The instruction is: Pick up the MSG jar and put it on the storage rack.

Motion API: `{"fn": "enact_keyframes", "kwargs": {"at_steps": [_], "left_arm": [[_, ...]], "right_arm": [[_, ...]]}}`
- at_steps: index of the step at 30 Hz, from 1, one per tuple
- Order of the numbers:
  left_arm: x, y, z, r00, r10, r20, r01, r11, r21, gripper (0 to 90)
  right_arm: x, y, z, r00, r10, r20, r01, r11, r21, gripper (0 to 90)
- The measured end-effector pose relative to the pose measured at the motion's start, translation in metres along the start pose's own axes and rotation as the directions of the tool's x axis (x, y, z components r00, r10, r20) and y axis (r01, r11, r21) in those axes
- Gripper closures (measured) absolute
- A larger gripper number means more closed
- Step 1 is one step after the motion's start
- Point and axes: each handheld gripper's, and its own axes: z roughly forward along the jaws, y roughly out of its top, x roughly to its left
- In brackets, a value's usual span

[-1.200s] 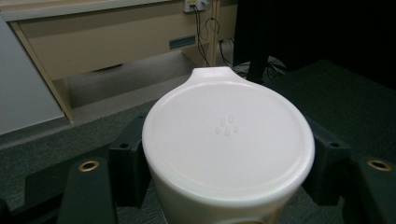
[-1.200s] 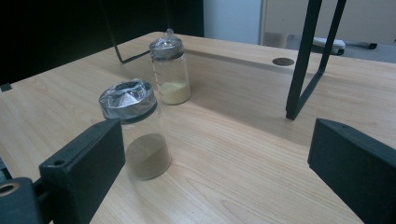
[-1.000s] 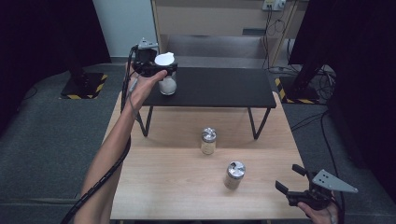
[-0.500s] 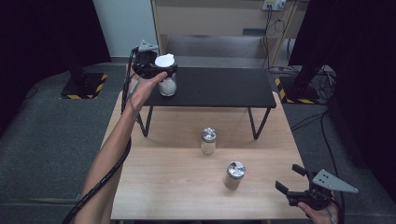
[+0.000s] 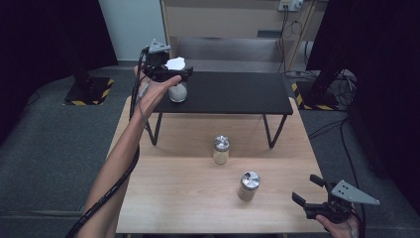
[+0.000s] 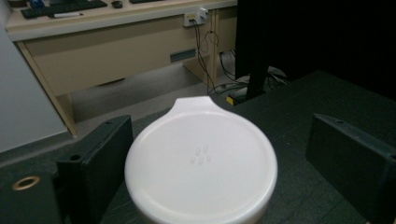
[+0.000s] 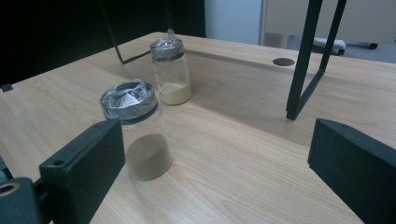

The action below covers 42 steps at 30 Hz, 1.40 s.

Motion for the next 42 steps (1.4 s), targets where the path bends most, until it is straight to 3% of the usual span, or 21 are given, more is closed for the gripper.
{"fn": "enact_keyframes", "kwargs": {"at_steps": [10,16,23,24,29,32,35,36,38,39,42], "left_arm": [[-0.001,0.010,-0.021,0.9993,0.032,0.016,-0.032,0.9989,-0.033,4.4],[0.003,0.006,-0.044,0.9967,0.032,0.074,-0.026,0.9967,-0.077,4.5],[0.003,-0.007,-0.069,0.9882,0.049,0.145,-0.029,0.9903,-0.135,4.6],[0.002,-0.013,-0.076,0.9846,0.054,0.166,-0.030,0.9885,-0.149,4.6],[0.004,-0.028,-0.088,0.9767,0.057,0.207,-0.024,0.9863,-0.163,4.5],[0.005,-0.033,-0.092,0.9740,0.076,0.213,-0.041,0.9861,-0.161,4.4],[0.007,-0.043,-0.098,0.9688,0.081,0.235,-0.039,0.9837,-0.175,4.3],[0.008,-0.050,-0.102,0.9643,0.081,0.252,-0.034,0.9823,-0.184,4.1],[0.008,-0.053,-0.104,0.9631,0.085,0.255,-0.038,0.9821,-0.185,3.5],[0.007,-0.058,-0.109,0.9596,0.099,0.263,-0.050,0.9811,-0.187,3.5],[0.006,-0.064,-0.113,0.9576,0.112,0.266,-0.062,0.9801,-0.189,3.4]], "right_arm": [[0.000,0.000,0.000,1.0000,-0.003,-0.003,0.003,1.000,-0.001,4.4],[0.000,0.000,0.000,1.0000,-0.005,-0.003,0.005,1.000,-0.001,4.5],[0.000,0.000,0.001,1.0000,-0.005,-0.004,0.005,1.000,0.000,4.4],[0.000,0.000,0.001,1.0000,-0.005,-0.004,0.005,1.000,0.001,4.4],[0.000,0.001,0.001,0.9999,-0.007,-0.007,0.007,1.000,0.003,4.4],[0.001,0.001,0.001,0.9999,-0.007,-0.007,0.008,1.000,0.002,4.4],[0.001,0.001,0.001,1.0000,-0.006,-0.006,0.006,1.000,0.003,4.4],[0.001,0.001,0.001,1.0000,-0.006,-0.005,0.006,1.000,0.003,4.4],[0.001,0.001,0.001,1.0000,-0.005,-0.005,0.005,1.000,0.003,4.4],[0.001,0.001,0.002,1.0000,-0.006,-0.005,0.006,1.000,0.005,4.4],[0.001,0.001,0.002,1.0000,-0.006,-0.004,0.006,1.000,0.004,4.4]]}}
